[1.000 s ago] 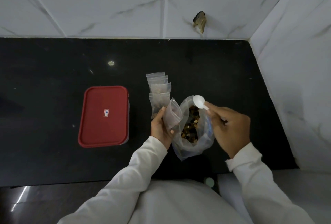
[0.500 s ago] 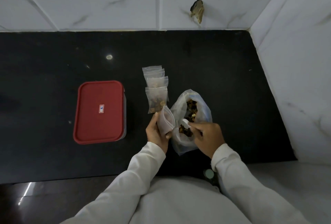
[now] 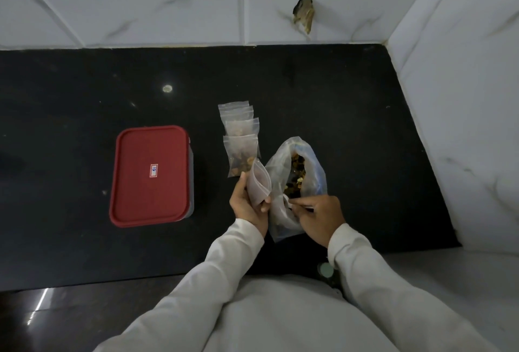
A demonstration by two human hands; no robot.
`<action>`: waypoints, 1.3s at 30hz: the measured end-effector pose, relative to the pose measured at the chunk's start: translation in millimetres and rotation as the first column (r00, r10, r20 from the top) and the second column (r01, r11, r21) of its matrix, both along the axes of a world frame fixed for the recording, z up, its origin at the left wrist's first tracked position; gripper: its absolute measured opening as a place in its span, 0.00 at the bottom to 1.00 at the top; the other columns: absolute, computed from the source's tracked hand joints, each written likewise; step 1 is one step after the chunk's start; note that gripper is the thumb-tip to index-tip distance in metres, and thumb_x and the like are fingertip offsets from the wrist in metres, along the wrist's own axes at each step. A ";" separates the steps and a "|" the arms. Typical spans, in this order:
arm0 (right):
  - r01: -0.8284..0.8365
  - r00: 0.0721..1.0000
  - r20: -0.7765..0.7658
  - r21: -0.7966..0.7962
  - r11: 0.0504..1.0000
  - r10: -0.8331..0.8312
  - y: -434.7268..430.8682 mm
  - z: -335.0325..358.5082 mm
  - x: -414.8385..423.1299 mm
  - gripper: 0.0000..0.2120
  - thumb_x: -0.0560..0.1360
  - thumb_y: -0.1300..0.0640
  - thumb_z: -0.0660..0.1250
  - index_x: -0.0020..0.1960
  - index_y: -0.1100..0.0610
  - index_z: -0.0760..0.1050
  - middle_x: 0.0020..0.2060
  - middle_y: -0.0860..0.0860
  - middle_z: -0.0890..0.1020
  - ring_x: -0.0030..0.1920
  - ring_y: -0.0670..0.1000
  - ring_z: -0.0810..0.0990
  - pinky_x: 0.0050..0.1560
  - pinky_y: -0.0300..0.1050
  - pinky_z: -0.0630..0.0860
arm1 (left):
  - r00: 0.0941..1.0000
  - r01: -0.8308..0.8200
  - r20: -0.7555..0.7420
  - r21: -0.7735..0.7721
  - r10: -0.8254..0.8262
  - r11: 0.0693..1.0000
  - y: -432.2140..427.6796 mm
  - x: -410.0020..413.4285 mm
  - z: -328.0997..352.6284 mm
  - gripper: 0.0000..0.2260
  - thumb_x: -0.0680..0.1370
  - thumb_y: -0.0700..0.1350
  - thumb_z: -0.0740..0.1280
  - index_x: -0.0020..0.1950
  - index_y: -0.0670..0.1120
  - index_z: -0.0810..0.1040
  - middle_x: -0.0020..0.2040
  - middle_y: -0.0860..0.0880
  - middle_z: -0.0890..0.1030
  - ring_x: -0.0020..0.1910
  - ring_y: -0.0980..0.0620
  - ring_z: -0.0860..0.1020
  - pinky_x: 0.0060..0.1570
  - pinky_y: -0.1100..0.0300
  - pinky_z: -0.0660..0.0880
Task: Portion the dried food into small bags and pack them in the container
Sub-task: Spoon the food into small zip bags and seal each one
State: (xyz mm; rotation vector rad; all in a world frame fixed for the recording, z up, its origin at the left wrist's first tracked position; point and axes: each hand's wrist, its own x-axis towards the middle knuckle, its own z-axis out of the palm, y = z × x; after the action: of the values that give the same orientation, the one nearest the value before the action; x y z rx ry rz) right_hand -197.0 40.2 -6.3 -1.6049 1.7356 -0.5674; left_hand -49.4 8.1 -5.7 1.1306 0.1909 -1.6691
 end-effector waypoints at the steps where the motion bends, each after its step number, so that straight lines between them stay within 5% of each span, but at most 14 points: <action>1: -0.003 1.000 0.010 0.046 0.999 0.003 -1.2 2.3 -0.6 0.07 0.73 0.62 0.72 0.49 0.54 0.86 0.44 0.47 0.86 0.45 0.41 0.82 0.48 0.21 0.70 | 1.000 -0.002 -0.002 -0.008 0.002 1.000 -1.5 0.0 -0.3 0.17 0.81 0.53 0.60 0.43 0.44 0.81 0.28 0.47 0.71 0.20 0.53 0.65 0.18 0.67 0.64; 6: 0.129 0.972 0.139 0.372 0.919 -0.192 -11.5 10.0 -2.2 0.07 0.75 0.61 0.69 0.48 0.52 0.85 0.36 0.45 0.84 0.36 0.39 0.80 0.40 0.23 0.71 | 0.999 0.037 -0.039 -0.022 -0.038 0.999 -0.7 -0.6 -2.4 0.17 0.81 0.54 0.60 0.46 0.42 0.79 0.30 0.46 0.71 0.19 0.53 0.65 0.17 0.67 0.63; 10: 0.287 0.828 0.223 0.621 0.729 -0.515 -23.6 12.4 3.5 0.08 0.74 0.63 0.69 0.46 0.56 0.86 0.29 0.50 0.82 0.31 0.48 0.77 0.37 0.38 0.75 | 0.996 0.074 -0.033 -0.067 -0.077 0.995 -3.7 -3.9 4.8 0.20 0.82 0.53 0.58 0.38 0.45 0.83 0.30 0.48 0.75 0.19 0.54 0.65 0.17 0.67 0.60; 16: 0.192 0.617 0.405 0.754 0.628 -0.675 -27.0 19.2 0.3 0.08 0.76 0.69 0.64 0.49 0.66 0.81 0.33 0.56 0.80 0.28 0.46 0.69 0.28 0.35 0.66 | 1.000 -0.004 -0.030 -0.071 0.002 0.998 -8.9 9.6 3.6 0.22 0.82 0.52 0.59 0.34 0.49 0.85 0.33 0.49 0.80 0.22 0.54 0.68 0.18 0.66 0.62; 24: 0.224 0.608 0.425 0.718 0.659 -0.671 -25.9 25.4 -15.3 0.09 0.76 0.69 0.64 0.51 0.65 0.82 0.34 0.55 0.81 0.30 0.46 0.70 0.30 0.34 0.68 | 0.996 -0.005 -0.086 -0.074 -0.001 0.997 -13.1 16.3 0.7 0.12 0.77 0.53 0.64 0.48 0.45 0.80 0.37 0.48 0.78 0.25 0.53 0.70 0.18 0.65 0.63; 31: 0.270 0.597 0.488 0.625 0.732 -0.637 -27.5 57.4 -28.9 0.08 0.76 0.67 0.65 0.51 0.64 0.82 0.38 0.58 0.83 0.32 0.47 0.72 0.37 0.40 0.68 | 0.996 0.069 -0.056 -0.068 -0.073 0.995 -15.2 19.9 -1.5 0.13 0.78 0.52 0.64 0.48 0.46 0.83 0.38 0.47 0.80 0.30 0.52 0.72 0.21 0.65 0.64; 39: 0.207 0.655 0.608 0.426 0.881 -0.448 -40.1 97.4 1.7 0.08 0.76 0.65 0.66 0.49 0.60 0.84 0.39 0.58 0.84 0.32 0.46 0.73 0.34 0.39 0.68 | 0.988 0.148 -0.039 -0.080 -0.152 0.986 -20.7 24.6 -13.7 0.23 0.75 0.53 0.68 0.66 0.44 0.77 0.44 0.46 0.80 0.32 0.52 0.76 0.22 0.64 0.68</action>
State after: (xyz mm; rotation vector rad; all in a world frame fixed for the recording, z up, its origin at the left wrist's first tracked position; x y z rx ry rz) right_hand -195.2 0.1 91.2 -0.6752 1.4212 -0.8783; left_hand -24.8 -12.6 -19.3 1.0722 0.0708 -1.8208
